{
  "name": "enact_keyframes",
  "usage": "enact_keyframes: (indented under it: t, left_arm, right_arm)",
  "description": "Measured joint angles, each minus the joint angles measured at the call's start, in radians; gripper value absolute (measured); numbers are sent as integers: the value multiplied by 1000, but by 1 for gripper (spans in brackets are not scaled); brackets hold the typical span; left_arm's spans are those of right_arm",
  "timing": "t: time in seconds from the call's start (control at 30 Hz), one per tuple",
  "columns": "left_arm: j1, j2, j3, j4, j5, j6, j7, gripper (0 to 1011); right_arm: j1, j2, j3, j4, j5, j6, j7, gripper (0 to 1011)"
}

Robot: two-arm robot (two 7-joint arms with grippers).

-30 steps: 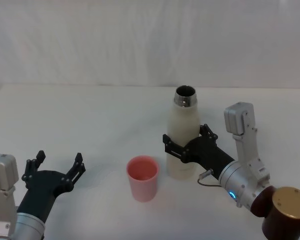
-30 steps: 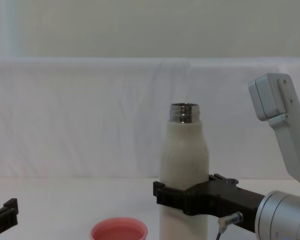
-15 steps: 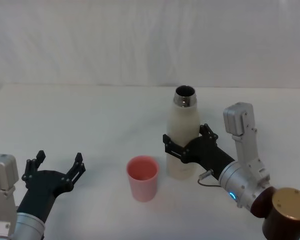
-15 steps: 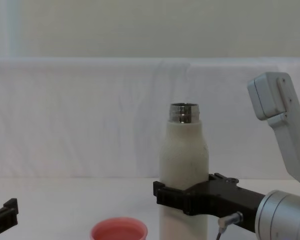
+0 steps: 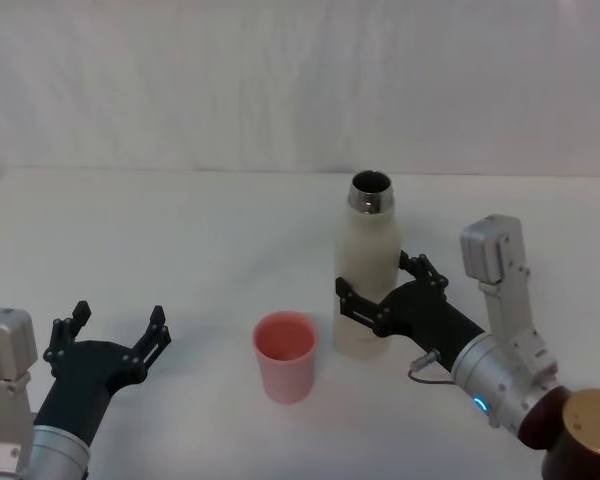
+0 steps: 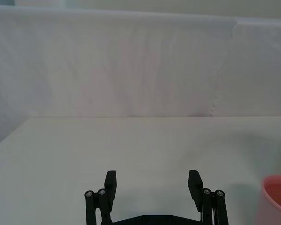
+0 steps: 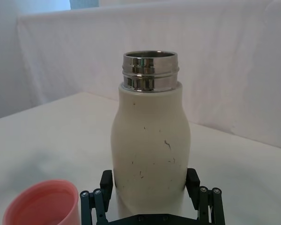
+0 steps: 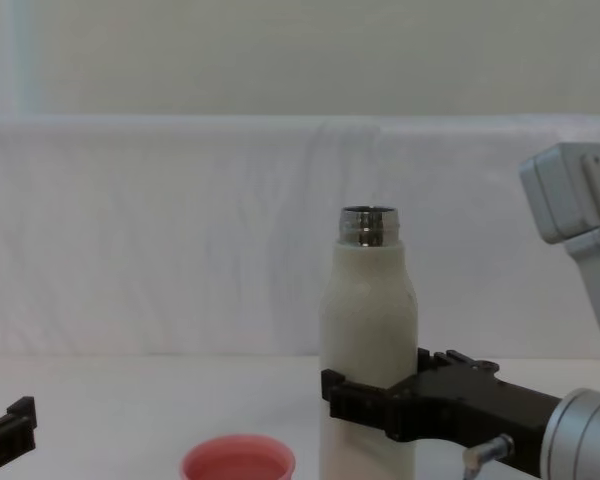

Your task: Grasp the thermos with one hand and pour water into the cup lid.

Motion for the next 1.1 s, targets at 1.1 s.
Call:
enact_keyframes:
  t: [1.1]
  left_arm:
    - [0, 0, 0, 0, 0, 0, 0, 1001]
  right_arm:
    - [-266, 81, 58, -172, 76, -101, 1, 1001]
